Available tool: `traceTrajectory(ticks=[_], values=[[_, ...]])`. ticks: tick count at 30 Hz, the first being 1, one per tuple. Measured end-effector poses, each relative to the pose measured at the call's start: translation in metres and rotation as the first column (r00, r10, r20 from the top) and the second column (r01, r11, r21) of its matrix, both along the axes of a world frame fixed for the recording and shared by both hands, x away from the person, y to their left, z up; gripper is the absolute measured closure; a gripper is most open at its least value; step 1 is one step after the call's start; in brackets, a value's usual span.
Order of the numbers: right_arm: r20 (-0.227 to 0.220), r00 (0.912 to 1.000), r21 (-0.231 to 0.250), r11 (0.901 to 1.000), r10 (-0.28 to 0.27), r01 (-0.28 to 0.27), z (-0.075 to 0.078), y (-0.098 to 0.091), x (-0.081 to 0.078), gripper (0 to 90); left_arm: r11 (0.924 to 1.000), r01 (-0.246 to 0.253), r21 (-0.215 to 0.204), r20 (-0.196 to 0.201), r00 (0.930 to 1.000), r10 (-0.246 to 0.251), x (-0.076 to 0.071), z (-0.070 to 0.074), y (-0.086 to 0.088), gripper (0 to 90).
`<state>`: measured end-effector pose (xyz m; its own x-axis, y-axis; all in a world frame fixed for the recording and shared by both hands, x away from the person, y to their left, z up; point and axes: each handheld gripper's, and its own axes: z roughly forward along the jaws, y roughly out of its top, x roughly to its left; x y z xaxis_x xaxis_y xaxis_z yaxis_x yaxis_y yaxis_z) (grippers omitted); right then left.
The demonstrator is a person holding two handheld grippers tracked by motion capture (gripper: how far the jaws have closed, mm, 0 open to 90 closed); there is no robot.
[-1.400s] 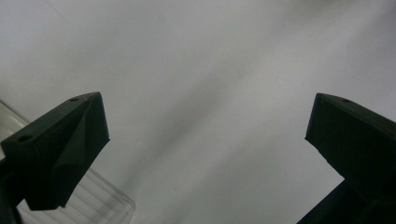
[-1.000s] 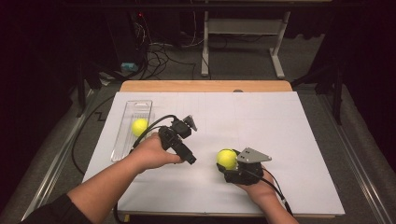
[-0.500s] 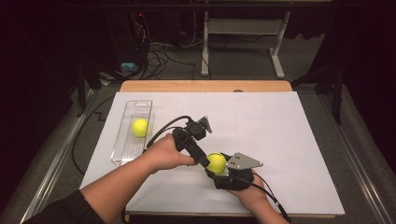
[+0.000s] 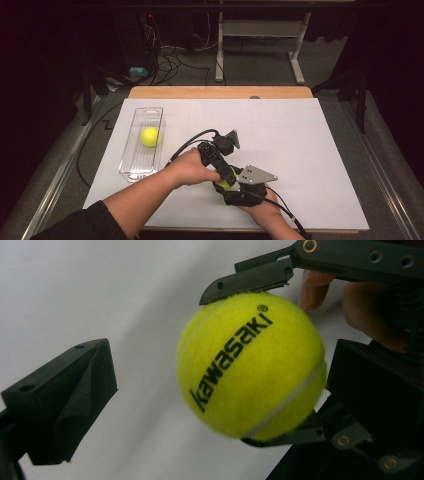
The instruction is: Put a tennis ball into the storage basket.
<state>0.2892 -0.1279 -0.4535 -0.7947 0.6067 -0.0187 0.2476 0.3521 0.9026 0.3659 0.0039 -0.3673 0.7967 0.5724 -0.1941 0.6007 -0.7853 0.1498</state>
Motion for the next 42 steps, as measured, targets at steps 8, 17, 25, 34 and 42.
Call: traceTrajectory(ticks=[8,17,25,34,42], values=[[0.013,0.9999,0.015,0.9999,-0.004,0.004,0.003,0.001,-0.002,27.3,1.0000,0.002,-0.002,-0.037,0.9993,-0.002,0.001,-0.005,-0.003,8.6],[0.009,0.9999,0.019,0.9998,-0.010,0.010,0.002,0.001,0.000,26.2,0.9997,0.011,-0.022,-0.039,0.9992,-0.012,-0.002,-0.001,-0.003,26.6],[-0.001,1.0000,0.006,1.0000,-0.008,0.008,-0.001,-0.001,0.005,0.0,0.9996,-0.029,-0.004,-0.007,0.9996,0.029,0.006,0.008,0.012,26.7],[0.021,0.9971,0.008,0.9973,-0.073,0.073,-0.002,-0.020,0.008,0.0,0.9917,-0.126,0.029,0.012,0.9920,0.125,0.025,0.015,0.049,26.7],[0.030,0.9847,0.002,0.9852,-0.172,0.172,-0.001,-0.054,0.020,0.0,0.9779,-0.202,0.053,0.022,0.9793,0.201,0.040,0.026,0.090,26.7]])
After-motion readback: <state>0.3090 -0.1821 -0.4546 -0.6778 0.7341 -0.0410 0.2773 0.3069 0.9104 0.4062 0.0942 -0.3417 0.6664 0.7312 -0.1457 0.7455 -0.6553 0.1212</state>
